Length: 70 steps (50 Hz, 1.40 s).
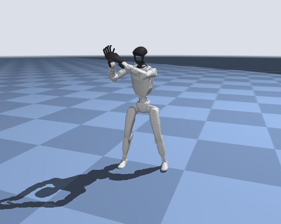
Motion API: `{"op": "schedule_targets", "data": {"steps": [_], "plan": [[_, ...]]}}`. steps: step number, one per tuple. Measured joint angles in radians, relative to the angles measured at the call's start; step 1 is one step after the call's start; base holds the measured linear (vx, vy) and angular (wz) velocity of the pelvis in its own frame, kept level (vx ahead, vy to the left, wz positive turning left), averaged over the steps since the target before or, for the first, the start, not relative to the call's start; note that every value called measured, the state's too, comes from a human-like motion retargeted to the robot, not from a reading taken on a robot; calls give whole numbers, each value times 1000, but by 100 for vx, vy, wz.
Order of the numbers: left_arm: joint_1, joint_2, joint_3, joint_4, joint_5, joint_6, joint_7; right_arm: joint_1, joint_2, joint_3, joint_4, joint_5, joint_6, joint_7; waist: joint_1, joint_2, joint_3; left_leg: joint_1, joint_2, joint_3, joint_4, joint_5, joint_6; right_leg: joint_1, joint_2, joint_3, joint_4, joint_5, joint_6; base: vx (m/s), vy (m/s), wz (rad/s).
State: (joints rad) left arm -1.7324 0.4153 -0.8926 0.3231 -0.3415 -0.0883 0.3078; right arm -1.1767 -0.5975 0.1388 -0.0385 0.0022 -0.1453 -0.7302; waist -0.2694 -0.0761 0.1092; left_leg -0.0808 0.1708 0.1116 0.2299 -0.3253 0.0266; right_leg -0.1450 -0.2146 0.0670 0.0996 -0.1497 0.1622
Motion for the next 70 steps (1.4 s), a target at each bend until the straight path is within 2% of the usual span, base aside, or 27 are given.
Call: {"op": "schedule_targets", "data": {"steps": [6, 12, 19, 27, 35, 42, 47, 50, 53, 55, 57, 59, 60, 63, 65, 67, 70], "plan": [[348, -43, 191, -98, 88, 40, -78, 297, 144, 21, -113, -19, -3, 43, 98, -28, -10, 22, -54, 7, -34, 4, 27, 10, -49, -15, -13, 24, -8, -3, 21, 0], [804, -95, 398, -195, 108, 53, -131, 579, 240, 119, -152, -57, 5, 90, 167, -52, -1, 46, -97, 34, -54, -20, 9, 11, -95, -18, -18, 19, -17, -3, 18, -16], [1265, -158, 517, -229, 42, 41, -118, 798, 280, 326, -97, 65, 13, 204, 254, -84, 118, 17, -123, 73, -11, -21, -51, -6, -142, -70, -21, 21, 3, -10, 10, -22], [1563, -92, 514, -238, -100, -15, -27, 798, 328, 564, 41, 147, 49, 313, 370, -58, 236, -42, -95, 134, -30, 2, -61, -53, -199, -415, -21, 30, 9, -15, -2, -38], [1687, 45, 568, -248, -208, -48, -16, 708, 485, 707, 264, 287, 84, 359, 419, 2, 389, -116, -50, 126, -83, 55, -78, -96, -194, -639, -27, 59, 25, -18, -16, 0], [1689, 92, 523, -191, -238, -4, 1, 750, 625, 777, 419, 339, 78, 233, 399, 103, 411, -306, -24, 70, -92, 122, -92, -273, -202, -659, 49, 75, 15, -19, -26, 45], [1599, 41, 475, -93, -273, 17, 39, 755, 666, 722, 513, 351, 47, 127, 421, 182, 411, -400, 33, 68, -23, 127, -140, -435, -241, -658, 305, -42, 26, -5, -37, 4], [1515, -12, 459, -12, -291, 49, 51, 735, 655, 675, 554, 362, 45, 92, 430, 203, 411, -411, 65, 63, 56, 117, -173, -506, -285, -632, 516, -130, 12, 9, -52, -2], [1415, -64, 478, 60, -248, 112, 33, 701, 611, 644, 551, 350, 56, 68, 416, 186, 411, -371, 104, 38, 127, 119, -199, -495, -294, -610, 668, -223, -52, 18, -63, -9], [1338, -94, 500, 90, -211, 157, 18, 676, 565, 620, 511, 351, 56, 49, 397, 150, 411, -319, 142, 38, 144, 155, -194, -441, -267, -612, 710, -285, -112, 25, -68, -18], [1257, -121, 506, 93, -196, 183, 24, 657, 505, 582, 437, 380, 36, 29, 364, 88, 391, -257, 180, 84, 118, 221, -153, -349, -211, -643, 663, -319, -155, 29, -68, -14], [1187, -156, 482, 79, -189, 182, 41, 660, 433, 529, 347, 419, -3, 19, 314, 12, 340, -203, 176, 130, 60, 244, -108, -243, -138, -689, 528, -288, -152, 30, -64, -8], [1159, -178, 461, 69, -182, 175, 49, 673, 396, 500, 301, 437, -25, 19, 284, -30, 298, -184, 153, 140, 23, 233, -89, -194, -100, -710, 439, -249, -136, 29, -58, -5], [1079, -278, 383, 54, -109, 136, 41, 742, 281, 382, 155, 469, -93, 48, 167, -123, 158, -136, -1, 67, -94, 175, -70, -71, 6, -674, 174, -1, -49, 27, -53, -5], [1016, -351, 343, 52, -37, 121, 20, 787, 216, 288, 58, 455, -121, 68, 99, -139, 74, -110, -88, 3, -155, 218, -70, -28, 74, -537, 80, 168, -23, 25, -49, -34], [935, -424, 310, 60, 24, 133, -3, 816, 156, 187, -36, 395, -106, 72, 80, -109, 11, -92, -129, -103, -203, 316, -80, -13, 143, -353, 70, 255, -29, 25, -47, -96], [777, -483, 287, 51, 47, 117, 5, 795, 56, 62, -170, 310, -100, 52, 108, -25, -48, -80, -135, -300, -250, 419, -88, -7, 189, -239, 138, 223, -34, 26, -43, -162]]}}
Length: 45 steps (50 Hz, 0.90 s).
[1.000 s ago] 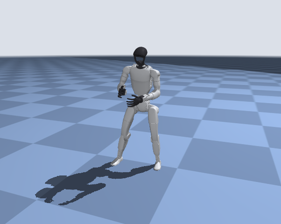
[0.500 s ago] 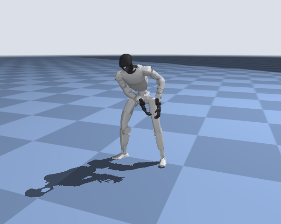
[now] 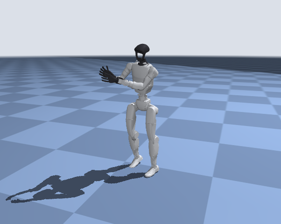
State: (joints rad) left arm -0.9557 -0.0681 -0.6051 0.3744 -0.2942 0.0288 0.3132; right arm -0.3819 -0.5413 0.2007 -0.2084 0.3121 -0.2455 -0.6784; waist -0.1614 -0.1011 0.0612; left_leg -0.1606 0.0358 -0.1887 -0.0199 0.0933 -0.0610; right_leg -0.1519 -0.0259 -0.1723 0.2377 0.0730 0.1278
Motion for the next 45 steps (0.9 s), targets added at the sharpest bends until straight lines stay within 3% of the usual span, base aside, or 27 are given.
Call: {"op": "schedule_targets", "data": {"steps": [2, 5, 8, 12, 15, 17, 22, 25, 30, 35, 38, 43, 45], "plan": [[-127, 2, -1, -18, -9, -30, 21, -72, -82, -58, -57, -64, 13, -8, 33, 55, -22, 5, 34, 21, 18, -55, 27, 1, -57, -70, 55, -68, -7, 24, -39, -170], [-322, 43, -7, -53, -31, -91, 78, -247, -202, -111, -90, -131, 34, 8, 69, 73, -36, 1, 66, 175, 135, -265, 124, -10, -246, -195, 85, -147, 4, 20, -41, -129], [-438, 119, 0, -101, -1, -137, 102, -420, -254, -124, -91, -263, 70, 28, 72, 11, -20, -44, 58, 241, 370, -448, 176, -26, -441, -221, 18, -164, 16, 18, -54, -78], [-408, 205, 21, -184, 7, -175, 102, -513, -225, -113, -139, -552, 144, 11, 31, -80, -13, -38, 85, 263, 533, -530, 146, -39, -533, -88, -84, -49, 30, 21, -67, -38], [-324, 238, 32, -243, -16, -193, 91, -498, -219, -98, -213, -766, 185, 0, -23, -117, -50, 34, 129, 271, 458, -499, 125, -22, -513, -20, -102, -32, 50, 20, -72, -22], [-291, 246, 28, -275, -33, -201, 89, -492, -247, -85, -262, -847, 190, -2, -66, -112, -82, 79, 172, 279, 386, -453, 114, -5, -479, -34, -95, -87, 60, 18, -72, -24], [-317, 188, -9, -307, -79, -230, 121, -551, -402, -42, -317, -874, 170, -16, -175, -49, -131, 139, 282, 375, 305, -301, 107, -1, -369, -39, -85, -170, 108, 13, -67, -45], [-380, 125, -42, -297, -92, -253, 160, -610, -521, -13, -316, -861, 168, -14, -233, -3, -148, 143, 317, 498, 341, -219, 106, -22, -312, 8, -90, -187, 104, 10, -54, -92], [-529, 80, -72, -253, -49, -249, 214, -685, -718, 26, -321, -840, 193, -27, -300, 56, -176, 111, 250, 452, 518, -125, 101, -44, -263, 120, -129, -262, 100, 12, -39, -144], [-659, 80, -93, -225, 22, -234, 226, -723, -877, 50, -315, -841, 211, -49, -328, 109, -182, 118, 178, 430, 593, 4, 71, -45, -234, 229, -178, -334, 134, 15, -25, -157], [-756, 63, -126, -195, 60, -228, 226, -748, -954, 70, -301, -886, 239, -76, -317, 160, -139, 138, 187, 340, 595, 90, 10, -30, -152, 297, -216, -334, 134, 17, -31, -165], [-888, 74, -180, -197, 85, -281, 208, -786, -1086, 96, -292, -930, 220, -143, -310, 255, -59, 200, 120, -7, 558, 145, -141, -7, -36, 389, -274, -283, 134, 16, -26, -134], [-922, 72, -194, -193, 94, -290, 214, -785, -1120, 103, -286, -941, 217, -164, -321, 284, -39, 238, 84, -127, 534, 155, -174, -1, -19, 421, -283, -266, 134, 16, -7, -93]]}}
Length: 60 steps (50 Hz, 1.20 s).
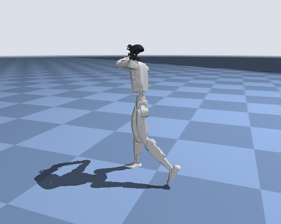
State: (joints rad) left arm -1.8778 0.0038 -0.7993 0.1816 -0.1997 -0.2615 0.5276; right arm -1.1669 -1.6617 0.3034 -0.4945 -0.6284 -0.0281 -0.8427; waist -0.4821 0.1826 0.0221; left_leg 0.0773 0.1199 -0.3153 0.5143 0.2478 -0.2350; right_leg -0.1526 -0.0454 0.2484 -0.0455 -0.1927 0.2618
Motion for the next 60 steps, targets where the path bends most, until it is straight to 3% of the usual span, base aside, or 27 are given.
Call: {"op": "schedule_targets", "data": {"steps": [7, 15, 18, 20, 22, 25, 28, 30, 32, 35, 40, 43, 46, 50, 54, 60], "plan": [[-127, -5, -33, -5, 13, -13, 28, -28, -77, -26, -6, -29, 6, -54, -60, 62, 80, 105, -88, -215, -112, 44, -24, 1, -2, 80, -6, 55, 0, 15, 2, -59], [-153, 78, -6, -20, 47, 16, -7, 60, 49, -66, 13, 162, -64, -166, -179, 106, 250, 109, -83, -146, -135, -5, -24, -44, 28, 125, -14, 140, 0, -5, 1, -39], [-105, 108, 20, 0, 52, 76, -106, 237, 234, -202, 27, 314, -105, -129, -243, 75, 346, 74, -86, -73, -99, -80, -18, -82, 8, 127, -23, 163, 0, -30, 14, -22], [-63, 100, 15, 47, 65, 129, -201, 412, 424, -338, 19, 438, -136, -89, -266, 14, 408, 50, -93, 5, -70, -141, 5, -104, -21, 125, -31, 177, 0, -34, 24, -2], [-3, 84, 0, 134, 104, 178, -299, 506, 645, -373, 49, 598, -188, -67, -276, -56, 462, 20, -95, 101, -39, -202, 32, -126, -55, 119, -38, 193, 0, -36, 24, 30], [183, 80, -49, 308, 178, 232, -401, 565, 989, -298, 211, 925, -318, -24, -297, -151, 485, -49, -91, 241, 4, -279, 69, -176, -114, 92, -36, 212, 0, -35, 18, 89], [446, 76, -124, 533, 138, 293, -358, 563, 1288, -201, 525, 1423, -429, 157, -306, -205, 491, -102, -75, 344, 37, -348, 115, -202, -176, 33, -11, 210, 0, -29, 15, 162], [604, 11, -117, 729, 55, 377, -303, 575, 1437, -165, 741, 1724, -399, 295, -287, -184, 485, -132, -59, 400, 46, -381, 154, -208, -221, -25, 21, 198, -21, -20, 13, 225], [722, -67, -112, 909, -45, 421, -241, 591, 1527, -136, 946, 1922, -335, 404, -225, -114, 476, -154, -3, 447, 50, -397, 173, -198, -236, -126, 81, 170, -69, -13, 0, 278], [835, -64, -161, 1041, -141, 387, -139, 581, 1617, -49, 1186, 2080, -277, 524, -107, -13, 424, -185, 81, 530, 47, -402, 197, -160, -290, -333, 213, 106, -117, -6, -4, 364], [691, 70, -205, 971, -116, 372, -53, 434, 1664, -8, 1204, 2143, -279, 593, 172, 113, 188, -237, 176, 644, -63, -460, 209, -6, -408, -750, 455, 38, -163, 6, 7, 459], [461, 141, -161, 860, -99, 372, -91, 210, 1529, -54, 1141, 2115, -326, 604, 347, 132, 69, -243, 164, 512, -174, -483, 198, 139, -416, -910, 529, 70, -220, 15, 25, 410], [264, 202, -74, 761, -93, 373, -98, -19, 1376, -42, 1082, 2083, -323, 616, 506, 103, -20, -236, 117, 336, -241, -471, 207, 256, -394, -919, 520, 126, -283, 21, 29, 309], [88, 342, 38, 614, -110, 375, -67, -302, 1291, 107, 1022, 2069, -267, 640, 681, 2, -98, -242, 36, 222, -298, -454, 230, 291, -386, -767, 490, 177, -353, 23, 23, 177], [-8, 600, 85, 436, -168, 324, -42, -563, 1365, 249, 999, 1973, -272, 626, 730, -105, -102, -244, -15, 188, -378, -435, 242, 237, -405, -638, 521, 212, -380, 23, 14, 76], [-46, 894, 141, 208, -118, 278, -4, -785, 1498, 218, 922, 1773, -231, 641, 675, -171, -67, -217, -15, 140, -464, -420, 203, 189, -394, -590, 595, 317, -362, 19, 8, 51]]}}
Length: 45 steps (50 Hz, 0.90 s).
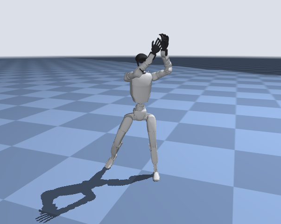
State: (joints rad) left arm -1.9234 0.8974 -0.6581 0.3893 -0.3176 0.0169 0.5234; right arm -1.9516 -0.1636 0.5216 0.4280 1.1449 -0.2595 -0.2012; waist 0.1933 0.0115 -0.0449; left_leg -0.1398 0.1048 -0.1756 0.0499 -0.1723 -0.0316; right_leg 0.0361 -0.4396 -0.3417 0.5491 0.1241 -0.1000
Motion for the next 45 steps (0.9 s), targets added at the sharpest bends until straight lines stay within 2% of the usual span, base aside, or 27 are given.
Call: {"op": "schedule_targets", "data": {"steps": [5, 8, 10, 12, 15, 17, 18, 23, 25, 27, 28, 32, 35, 37, 42, 43, 45], "plan": [[32, 82, 57, -86, 48, -13, 46, -59, 49, 39, -37, -18, -5, -3, -43, -26, 9, 17, 14, -14, -37, 13, 9, -74, 38, 151, 61, 118, 65, 13, 2, 13], [64, 99, 96, -109, 41, -12, 50, -70, 52, 67, -33, 15, 6, 18, -56, -38, 7, 19, 25, -9, -34, 4, 34, -124, 95, 324, 84, 193, 139, 10, -3, -21], [90, 101, 119, -127, 27, -16, 50, -70, 47, 84, -29, 44, 19, 40, -64, -41, 7, 17, 37, -2, -22, -9, 42, -142, 145, 432, 88, 178, 197, 8, -5, -31], [126, 98, 141, -152, 5, -31, 53, -65, 34, 104, -38, 67, 27, 59, -73, -48, 13, 14, 42, 7, -4, -25, 36, -147, 180, 499, 72, 67, 236, 6, -7, -31], [203, 91, 186, -198, -5, -58, 46, -40, 5, 132, -71, 75, 34, 82, -85, -75, 27, 8, 29, 29, 27, -45, 13, -150, 191, 519, -6, -138, 257, 2, -9, -35], [280, 76, 233, -229, 2, -81, 34, -13, -12, 144, -98, 41, 42, 96, -75, -99, 41, 8, 22, 64, 45, -57, -21, -154, 183, 482, -76, -207, 276, -3, -14, -62], [333, 67, 272, -252, -1, -91, 25, 5, -20, 149, -114, 6, 53, 101, -70, -112, 44, 4, 9, 79, 57, -62, -18, -157, 165, 444, -104, -224, 264, -3, -13, -74], [725, -68, 548, -391, -34, -149, -32, 147, -10, 155, -190, -369, 131, 84, -17, -139, 59, -16, -7, 188, 98, -72, -8, -149, 87, 203, -211, -302, 194, -5, -14, -101], [916, -178, 642, -448, -49, -182, -32, 244, 13, 151, -222, -570, 159, 65, -9, -136, 66, -14, -9, 224, 106, -73, -1, -121, 76, 164, -281, -321, 203, -4, -16, -91], [1115, -307, 685, -487, -19, -204, -10, 385, 41, 151, -267, -764, 174, 41, -9, -118, 71, -11, 2, 255, 112, -73, 10, -124, 86, 196, -313, -354, 168, -7, -15, -84], [1200, -368, 686, -494, -23, -225, 20, 453, 53, 156, -281, -853, 182, 35, -16, -110, 80, -10, 5, 263, 115, -74, 22, -123, 89, 214, -328, -358, 149, -7, -15, -72], [1497, -576, 608, -462, -61, -318, 108, 761, 66, 197, -314, -1123, 173, -1, -64, -82, 154, -27, 15, 298, 162, -95, 28, -142, 94, 272, -356, -390, 155, -14, -15, -61], [1663, -682, 505, -412, -179, -345, 117, 995, 34, 221, -317, -1154, 174, -11, -142, -72, 244, -85, 13, 290, 261, -97, 29, -154, 84, 282, -374, -391, 152, -19, -12, -25], [1762, -732, 414, -383, -284, -340, 106, 1150, 2, 223, -316, -1103, 187, -23, -220, -69, 298, -140, 10, 252, 341, -76, 18, -158, 83, 281, -379, -403, 127, -19, -6, 3], [1869, -802, 177, -300, -638, -359, 84, 1366, -70, 224, -272, -995, 281, 38, -399, -144, 415, -227, 5, 201, 433, -32, -42, -184, 74, 284, -407, -350, 170, -18, -1, -5], [1879, -806, 141, -288, -670, -345, 76, 1391, -84, 231, -267, -998, 296, 52, -423, -168, 429, -230, 17, 221, 427, -34, -45, -190, 77, 286, -412, -342, 180, -16, 3, -18], [1876, -792, 91, -259, -638, -265, 52, 1429, -114, 246, -269, -1015, 318, 74, -456, -214, 455, -233, 61, 297, 411, -42, -31, -207, 89, 289, -420, -332, 192, -16, 6, -20]]}}
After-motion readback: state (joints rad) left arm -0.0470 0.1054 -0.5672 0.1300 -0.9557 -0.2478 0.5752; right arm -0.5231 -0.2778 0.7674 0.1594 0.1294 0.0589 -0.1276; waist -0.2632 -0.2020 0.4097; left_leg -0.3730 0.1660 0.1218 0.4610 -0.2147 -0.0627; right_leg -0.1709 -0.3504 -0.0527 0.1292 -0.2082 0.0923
